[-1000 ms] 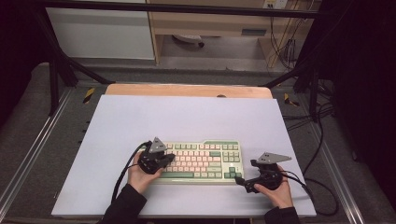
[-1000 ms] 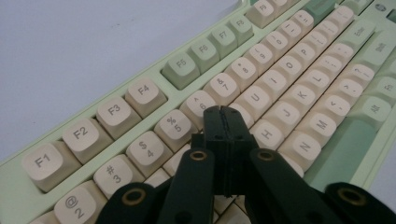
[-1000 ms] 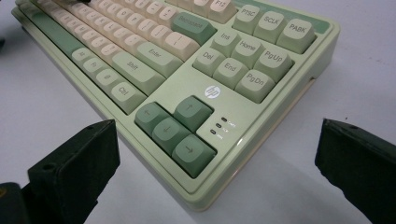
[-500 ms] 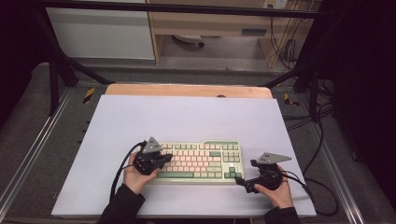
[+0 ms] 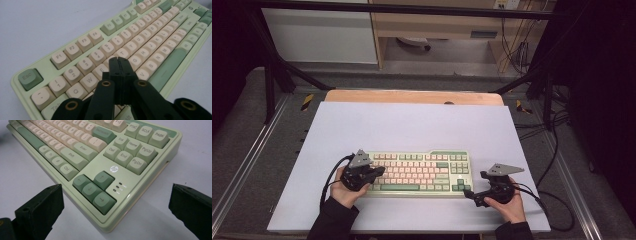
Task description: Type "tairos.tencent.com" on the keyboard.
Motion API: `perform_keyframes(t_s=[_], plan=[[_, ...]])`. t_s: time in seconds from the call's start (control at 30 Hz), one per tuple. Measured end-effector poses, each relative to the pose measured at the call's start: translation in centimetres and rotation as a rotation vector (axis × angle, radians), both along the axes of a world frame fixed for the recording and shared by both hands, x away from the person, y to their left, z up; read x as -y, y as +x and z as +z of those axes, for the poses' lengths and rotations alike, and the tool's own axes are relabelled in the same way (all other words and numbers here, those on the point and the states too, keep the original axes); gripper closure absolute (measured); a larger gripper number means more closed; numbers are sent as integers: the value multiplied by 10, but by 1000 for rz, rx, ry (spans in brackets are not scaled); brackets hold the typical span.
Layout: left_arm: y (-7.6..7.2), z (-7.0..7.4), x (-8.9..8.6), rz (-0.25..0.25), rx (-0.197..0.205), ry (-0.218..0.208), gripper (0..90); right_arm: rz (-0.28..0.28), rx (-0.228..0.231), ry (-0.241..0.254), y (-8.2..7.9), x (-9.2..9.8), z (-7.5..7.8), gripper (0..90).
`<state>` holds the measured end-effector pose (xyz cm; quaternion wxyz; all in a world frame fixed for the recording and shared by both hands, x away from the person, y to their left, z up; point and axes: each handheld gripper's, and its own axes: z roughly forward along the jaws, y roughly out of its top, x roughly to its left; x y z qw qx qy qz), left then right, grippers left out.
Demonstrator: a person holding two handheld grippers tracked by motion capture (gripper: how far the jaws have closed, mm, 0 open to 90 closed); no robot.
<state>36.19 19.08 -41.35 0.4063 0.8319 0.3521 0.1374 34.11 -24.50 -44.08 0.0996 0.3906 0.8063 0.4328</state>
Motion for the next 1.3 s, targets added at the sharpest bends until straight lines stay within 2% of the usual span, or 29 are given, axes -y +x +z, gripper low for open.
perform_keyframes(t_s=[0.3, 0.73, 0.97, 1.3], plan=[[-6, 1, -11, 13, 2, -3, 900, -3, -1, 0, 0, 0, 0, 5], [-9, -6, -27, 46, -4, 2, 900, 1, -2, -3, 0, -1, -1, 5], [-7, -12, -24, 40, -16, 17, 900, 2, -4, -5, 0, -1, -1, 5], [-2, -14, -23, 56, -5, 20, 900, 3, -3, -3, 0, -1, -1, 5]])
